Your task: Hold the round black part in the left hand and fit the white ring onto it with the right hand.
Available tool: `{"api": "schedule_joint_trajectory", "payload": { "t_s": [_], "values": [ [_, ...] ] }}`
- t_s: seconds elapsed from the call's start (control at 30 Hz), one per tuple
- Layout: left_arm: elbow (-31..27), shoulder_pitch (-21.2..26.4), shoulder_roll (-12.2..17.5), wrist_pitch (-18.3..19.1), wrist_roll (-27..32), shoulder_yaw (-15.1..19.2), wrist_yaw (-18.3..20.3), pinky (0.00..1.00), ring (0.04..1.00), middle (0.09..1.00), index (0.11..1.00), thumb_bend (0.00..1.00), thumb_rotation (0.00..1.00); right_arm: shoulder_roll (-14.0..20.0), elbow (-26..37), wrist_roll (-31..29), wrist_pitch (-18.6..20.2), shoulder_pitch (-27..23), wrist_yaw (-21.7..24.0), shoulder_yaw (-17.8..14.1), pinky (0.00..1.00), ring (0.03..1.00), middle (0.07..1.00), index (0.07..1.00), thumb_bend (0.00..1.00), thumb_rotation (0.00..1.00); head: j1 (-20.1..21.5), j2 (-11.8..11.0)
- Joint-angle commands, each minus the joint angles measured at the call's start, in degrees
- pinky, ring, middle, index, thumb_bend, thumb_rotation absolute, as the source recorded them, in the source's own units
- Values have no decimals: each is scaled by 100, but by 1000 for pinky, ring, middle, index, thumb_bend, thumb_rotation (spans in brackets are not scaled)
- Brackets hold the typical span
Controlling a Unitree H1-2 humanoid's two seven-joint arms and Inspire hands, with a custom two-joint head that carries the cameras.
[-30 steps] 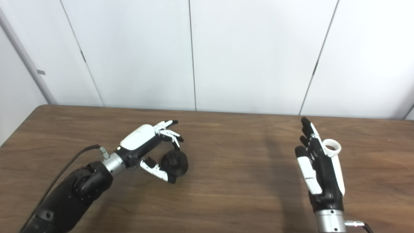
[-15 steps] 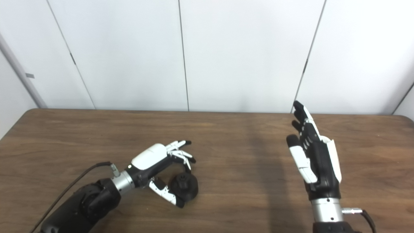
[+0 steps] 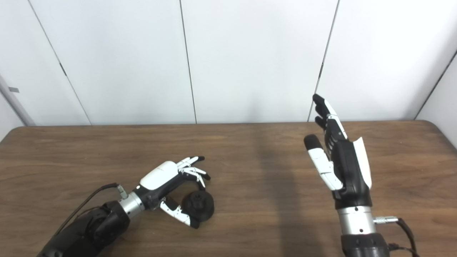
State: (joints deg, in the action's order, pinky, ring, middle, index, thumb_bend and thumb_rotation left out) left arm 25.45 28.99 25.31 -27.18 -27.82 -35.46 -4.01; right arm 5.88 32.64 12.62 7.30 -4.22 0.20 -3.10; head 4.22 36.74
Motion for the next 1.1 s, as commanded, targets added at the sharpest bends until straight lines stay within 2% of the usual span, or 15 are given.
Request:
{"api": "schedule_joint_trajectory", "payload": {
  "t_s": [0.0,0.1,0.2,0.33,0.43,0.53,0.6,0.7,0.83,0.93,1.07],
  "values": [
    [36,159,128,26,-27,-89,-16,1000,999,780,480,524,62,109,275,72,55,-191,25,-66,966,957,950,909,513,884,56,4],
    [60,192,167,26,-37,-162,-71,1000,995,781,480,524,63,231,336,98,214,-178,74,-126,984,979,966,908,518,850,107,3],
    [89,223,208,26,-6,-223,-106,1000,995,782,480,524,63,442,429,397,439,-157,149,-171,914,962,958,903,506,801,174,-16],
    [128,251,232,25,66,-309,-165,1000,1000,780,481,524,63,752,529,406,712,-148,333,-278,866,939,928,885,511,576,298,-38],
    [158,258,224,25,59,-346,-232,1000,1000,780,481,524,62,955,559,357,901,-159,443,-401,832,924,928,879,540,482,336,-46],
    [187,258,222,25,52,-382,-322,1000,997,777,481,524,62,1154,532,387,1019,-137,508,-542,854,932,932,871,536,445,421,-59],
    [183,253,233,25,82,-380,-309,1000,999,778,481,524,62,1302,507,503,1144,-115,538,-623,892,943,931,866,557,475,488,-59],
    [168,246,260,26,136,-350,-247,1000,1000,785,481,524,64,1558,311,554,1011,-91,527,-771,906,943,923,864,578,471,588,-78],
    [174,259,312,25,183,-379,-352,1000,1000,786,481,524,63,1814,6,596,902,-68,482,-920,853,938,927,858,622,457,889,-124],
    [141,254,362,25,233,-373,-338,1000,1000,791,481,524,63,2018,-225,768,825,-71,488,-946,945,973,934,857,652,436,1043,-130],
    [113,250,424,25,243,-391,-357,1000,1000,795,481,524,64,2202,-559,902,684,-113,440,-977,972,991,925,839,693,396,1034,-154]
  ]
}}
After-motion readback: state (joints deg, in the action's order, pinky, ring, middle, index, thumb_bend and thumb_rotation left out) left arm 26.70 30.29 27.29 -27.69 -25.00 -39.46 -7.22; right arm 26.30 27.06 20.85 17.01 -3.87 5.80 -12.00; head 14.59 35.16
